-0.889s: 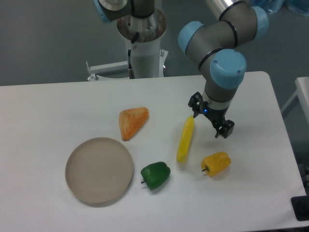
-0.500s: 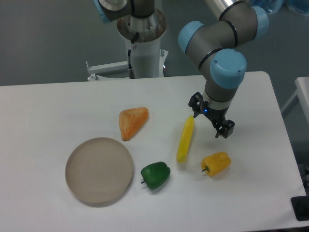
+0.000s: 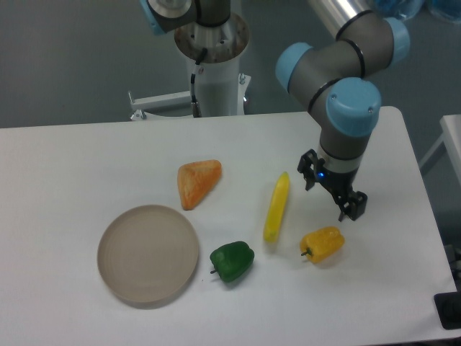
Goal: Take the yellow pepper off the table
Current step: 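Move the open gripper over the yellow bell pepper and lower it, then close the gripper around the yellow bell pepper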
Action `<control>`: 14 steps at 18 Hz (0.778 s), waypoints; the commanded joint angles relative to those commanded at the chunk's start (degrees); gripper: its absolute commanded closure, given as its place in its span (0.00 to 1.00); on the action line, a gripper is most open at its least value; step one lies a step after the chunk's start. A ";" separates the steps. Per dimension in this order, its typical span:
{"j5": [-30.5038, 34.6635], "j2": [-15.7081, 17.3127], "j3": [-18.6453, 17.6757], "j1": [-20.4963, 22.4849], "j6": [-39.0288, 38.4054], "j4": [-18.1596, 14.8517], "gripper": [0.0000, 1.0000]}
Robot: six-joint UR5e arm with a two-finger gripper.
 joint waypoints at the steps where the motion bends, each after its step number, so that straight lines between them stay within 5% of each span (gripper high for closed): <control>1: -0.17 -0.36 0.10 0.00 0.18 0.00 0.00; 14: -0.35 -4.84 -3.06 -0.62 5.71 3.34 0.00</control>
